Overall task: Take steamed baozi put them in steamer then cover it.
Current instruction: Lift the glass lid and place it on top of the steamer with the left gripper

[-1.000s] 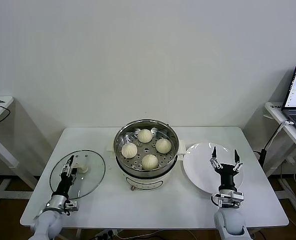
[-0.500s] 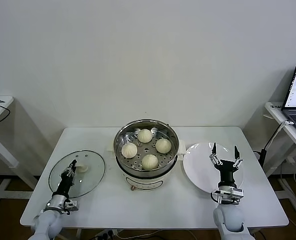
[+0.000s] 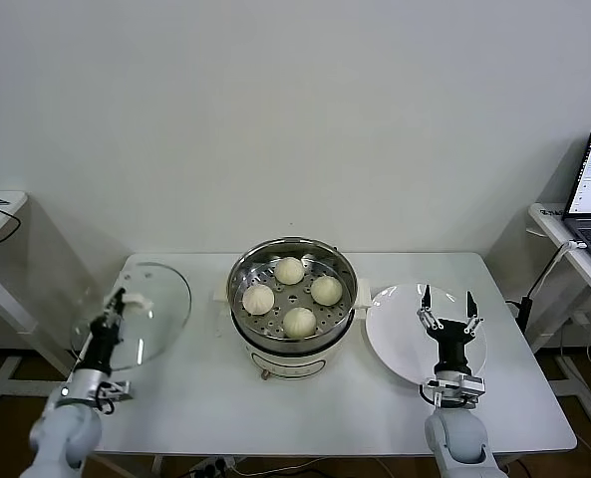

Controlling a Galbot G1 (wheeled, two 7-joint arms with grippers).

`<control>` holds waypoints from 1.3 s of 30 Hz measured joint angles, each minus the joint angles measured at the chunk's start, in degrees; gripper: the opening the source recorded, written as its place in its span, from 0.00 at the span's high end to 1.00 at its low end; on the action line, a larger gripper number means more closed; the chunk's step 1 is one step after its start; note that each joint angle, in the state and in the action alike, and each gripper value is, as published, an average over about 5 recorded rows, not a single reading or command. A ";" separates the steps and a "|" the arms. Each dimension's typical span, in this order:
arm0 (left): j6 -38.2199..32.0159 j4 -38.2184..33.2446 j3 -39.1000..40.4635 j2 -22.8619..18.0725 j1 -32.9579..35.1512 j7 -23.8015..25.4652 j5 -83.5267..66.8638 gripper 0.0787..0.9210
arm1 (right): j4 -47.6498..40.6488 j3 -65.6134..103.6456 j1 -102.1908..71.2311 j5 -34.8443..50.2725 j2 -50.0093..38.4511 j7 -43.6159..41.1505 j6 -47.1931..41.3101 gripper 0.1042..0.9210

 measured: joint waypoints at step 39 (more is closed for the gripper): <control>34.52 -20.31 40.75 -10.86 -14.28 24.65 10.35 0.87 | -3.10 2.46 0.51 -0.09 0.50 -0.42 -0.12 0.12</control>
